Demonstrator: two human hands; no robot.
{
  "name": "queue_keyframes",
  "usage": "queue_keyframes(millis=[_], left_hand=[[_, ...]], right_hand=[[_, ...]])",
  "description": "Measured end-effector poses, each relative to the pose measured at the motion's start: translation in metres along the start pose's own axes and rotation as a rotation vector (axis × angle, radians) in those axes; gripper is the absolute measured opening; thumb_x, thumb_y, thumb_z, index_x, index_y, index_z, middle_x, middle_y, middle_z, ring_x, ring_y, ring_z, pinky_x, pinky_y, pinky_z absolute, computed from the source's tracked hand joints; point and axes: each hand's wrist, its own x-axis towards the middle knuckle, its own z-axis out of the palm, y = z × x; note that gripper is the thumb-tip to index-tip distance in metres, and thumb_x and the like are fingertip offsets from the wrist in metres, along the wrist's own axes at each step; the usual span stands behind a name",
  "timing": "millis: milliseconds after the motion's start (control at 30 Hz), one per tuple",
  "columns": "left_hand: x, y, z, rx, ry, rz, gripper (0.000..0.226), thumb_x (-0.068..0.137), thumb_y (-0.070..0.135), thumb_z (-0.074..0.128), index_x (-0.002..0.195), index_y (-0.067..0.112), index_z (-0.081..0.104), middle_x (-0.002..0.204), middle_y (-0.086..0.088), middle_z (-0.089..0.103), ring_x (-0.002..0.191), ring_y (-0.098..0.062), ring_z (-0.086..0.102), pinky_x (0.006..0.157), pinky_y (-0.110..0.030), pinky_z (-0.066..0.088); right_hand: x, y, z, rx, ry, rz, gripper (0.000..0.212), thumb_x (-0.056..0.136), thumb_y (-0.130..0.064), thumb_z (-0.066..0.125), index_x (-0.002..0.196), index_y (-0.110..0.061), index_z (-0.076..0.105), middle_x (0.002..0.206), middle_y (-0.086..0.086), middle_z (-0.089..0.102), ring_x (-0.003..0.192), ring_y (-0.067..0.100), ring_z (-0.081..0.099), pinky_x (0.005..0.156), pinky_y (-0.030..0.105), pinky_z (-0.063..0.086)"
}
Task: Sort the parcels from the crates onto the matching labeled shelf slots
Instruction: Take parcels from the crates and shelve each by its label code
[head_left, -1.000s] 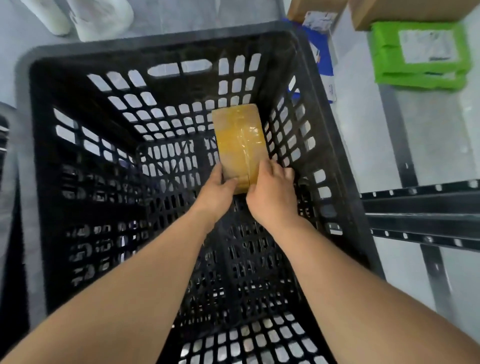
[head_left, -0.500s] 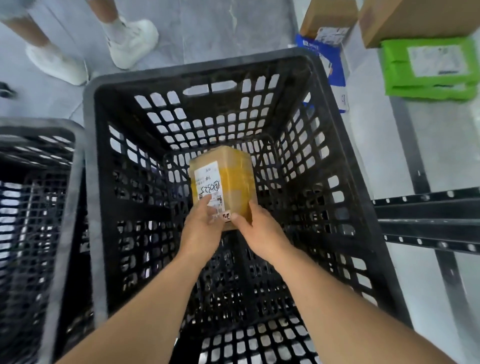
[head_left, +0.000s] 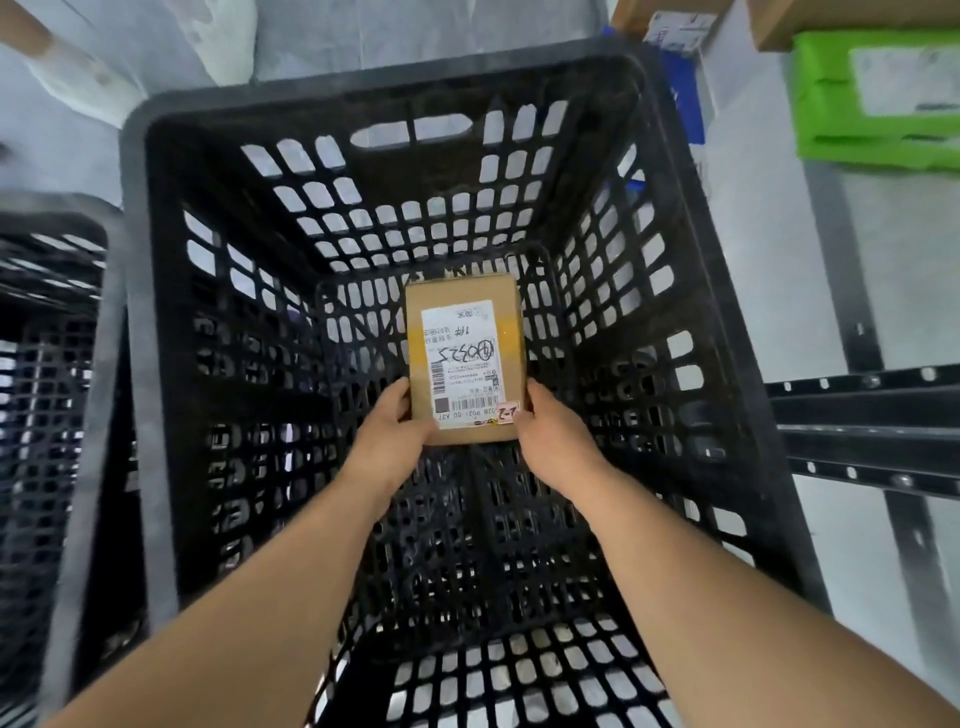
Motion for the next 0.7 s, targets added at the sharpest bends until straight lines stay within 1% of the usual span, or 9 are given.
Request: queue_keyframes(millis=[67, 100, 167, 267, 333, 400, 467, 567, 700], left_hand=[[0.004, -0.003, -0.002, -0.045, 0.053, -0.05, 0.062, 0.092, 0.014, 0.057, 0.147, 0.024, 0.03, 0.14, 0.004, 0.046, 0.12, -0.014, 0.048, 0.108, -0.035, 0.037], [0.006, -0.004, -0.003, -0.05, 0.08, -0.081, 0.061, 0.093, 0.015, 0.055, 0.148, 0.024, 0.029, 0.144, 0.001, 0.044, 0.123, -0.017, 0.048, 0.108, -0.038, 0.037], [0.009, -0.006, -0.004, -0.036, 0.097, -0.142, 0.057, 0.096, 0.022, 0.052, 0.148, 0.024, 0.028, 0.138, -0.004, 0.048, 0.118, -0.022, 0.052, 0.102, -0.039, 0.043], [0.006, -0.005, -0.002, -0.048, 0.018, -0.213, 0.057, 0.097, 0.034, 0.048, 0.148, 0.024, 0.025, 0.122, -0.007, 0.057, 0.104, -0.026, 0.059, 0.086, -0.035, 0.052], [0.006, -0.003, 0.001, -0.086, -0.042, -0.238, 0.055, 0.098, 0.039, 0.044, 0.147, 0.022, 0.027, 0.12, -0.012, 0.058, 0.102, -0.027, 0.062, 0.084, -0.036, 0.053], [0.006, 0.001, 0.002, -0.131, -0.063, -0.249, 0.049, 0.1, 0.042, 0.039, 0.144, 0.021, 0.032, 0.112, -0.015, 0.06, 0.101, -0.029, 0.062, 0.086, -0.038, 0.054], [0.007, 0.005, 0.0, -0.199, -0.054, -0.277, 0.049, 0.1, 0.044, 0.037, 0.144, 0.021, 0.033, 0.113, -0.02, 0.059, 0.103, -0.031, 0.062, 0.089, -0.041, 0.053], [0.009, 0.01, -0.006, -0.309, -0.003, -0.309, 0.053, 0.099, 0.046, 0.037, 0.145, 0.02, 0.032, 0.125, -0.024, 0.055, 0.105, -0.033, 0.061, 0.091, -0.044, 0.052], [0.016, 0.017, -0.021, -0.601, 0.256, -0.129, 0.052, 0.1, 0.04, 0.041, 0.145, 0.019, 0.03, 0.14, -0.016, 0.047, 0.121, -0.028, 0.052, 0.103, -0.042, 0.043]], right_hand=[[0.005, 0.001, -0.006, -0.098, -0.006, 0.075, 0.036, 0.099, -0.02, 0.033, 0.132, -0.019, 0.045, 0.127, 0.006, 0.056, 0.1, 0.023, 0.056, 0.079, 0.032, 0.046], [0.007, 0.0, -0.009, -0.136, 0.016, 0.118, 0.037, 0.097, -0.019, 0.035, 0.133, -0.016, 0.044, 0.125, 0.008, 0.056, 0.098, 0.024, 0.057, 0.077, 0.033, 0.048], [0.011, -0.003, -0.017, -0.159, 0.097, 0.148, 0.05, 0.096, -0.019, 0.041, 0.144, -0.014, 0.028, 0.135, 0.013, 0.048, 0.111, 0.03, 0.054, 0.087, 0.041, 0.05], [0.018, -0.017, -0.028, -0.181, 0.231, -0.015, 0.07, 0.095, -0.017, 0.046, 0.152, -0.02, 0.005, 0.158, 0.006, 0.012, 0.14, 0.029, 0.026, 0.11, 0.045, 0.034], [0.028, -0.029, -0.034, -0.252, 0.276, -0.14, 0.073, 0.096, -0.016, 0.047, 0.152, -0.023, 0.002, 0.16, 0.0, -0.002, 0.146, 0.025, 0.007, 0.114, 0.042, 0.022], [0.04, -0.04, -0.037, -0.301, 0.252, -0.21, 0.072, 0.096, -0.013, 0.045, 0.152, -0.027, 0.002, 0.16, -0.003, -0.006, 0.147, 0.022, -0.001, 0.116, 0.042, 0.014], [0.049, -0.048, -0.039, -0.334, 0.207, -0.247, 0.067, 0.098, -0.011, 0.04, 0.152, -0.028, 0.004, 0.16, -0.005, -0.003, 0.146, 0.021, 0.002, 0.117, 0.041, 0.012], [0.055, -0.055, -0.045, -0.424, 0.253, -0.238, 0.058, 0.1, -0.022, 0.037, 0.152, -0.025, 0.01, 0.155, 0.001, 0.02, 0.14, 0.025, 0.021, 0.11, 0.042, 0.028], [0.041, -0.051, -0.043, -0.572, 0.289, -0.117, 0.053, 0.1, -0.041, 0.03, 0.148, -0.019, 0.019, 0.134, 0.012, 0.047, 0.119, 0.029, 0.046, 0.088, 0.044, 0.043]])
